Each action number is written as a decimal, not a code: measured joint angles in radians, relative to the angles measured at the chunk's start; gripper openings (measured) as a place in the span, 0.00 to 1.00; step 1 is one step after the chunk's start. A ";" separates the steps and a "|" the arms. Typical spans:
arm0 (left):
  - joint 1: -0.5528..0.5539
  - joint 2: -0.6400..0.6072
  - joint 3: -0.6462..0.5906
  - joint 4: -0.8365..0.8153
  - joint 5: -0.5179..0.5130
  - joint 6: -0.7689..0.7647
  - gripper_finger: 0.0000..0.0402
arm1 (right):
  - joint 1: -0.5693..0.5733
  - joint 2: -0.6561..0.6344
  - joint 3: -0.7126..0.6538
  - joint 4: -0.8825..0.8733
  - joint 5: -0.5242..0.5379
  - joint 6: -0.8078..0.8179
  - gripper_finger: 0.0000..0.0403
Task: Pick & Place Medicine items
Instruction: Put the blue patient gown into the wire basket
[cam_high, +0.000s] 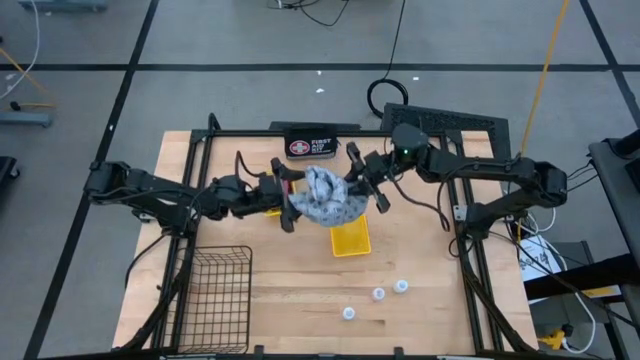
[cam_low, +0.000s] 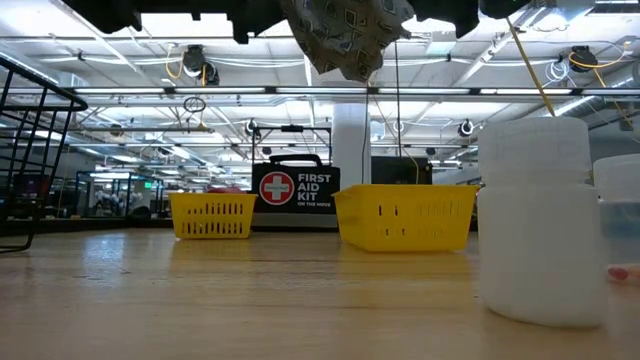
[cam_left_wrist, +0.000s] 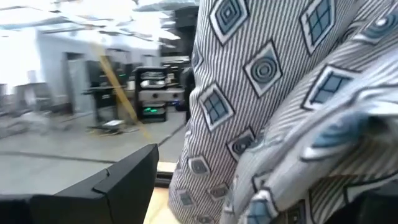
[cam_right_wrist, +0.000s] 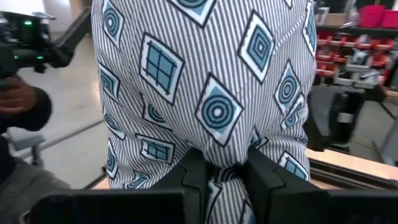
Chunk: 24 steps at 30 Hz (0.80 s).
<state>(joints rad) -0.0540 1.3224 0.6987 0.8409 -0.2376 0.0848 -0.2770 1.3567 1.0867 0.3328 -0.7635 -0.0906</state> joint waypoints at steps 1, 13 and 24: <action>0.000 0.000 0.000 0.000 0.030 0.004 0.85 | 0.011 0.000 -0.004 0.000 0.000 0.000 0.11; -0.002 0.003 -0.001 0.020 0.189 0.152 0.81 | 0.128 0.071 -0.037 0.080 -0.030 0.058 0.11; -0.002 0.000 -0.001 0.045 0.237 0.160 0.83 | 0.145 0.146 -0.037 0.243 -0.173 0.203 0.10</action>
<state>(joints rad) -0.0556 1.3228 0.6979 0.8860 -0.0008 0.2447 -0.1317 1.5028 1.0496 0.5758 -0.9368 0.1121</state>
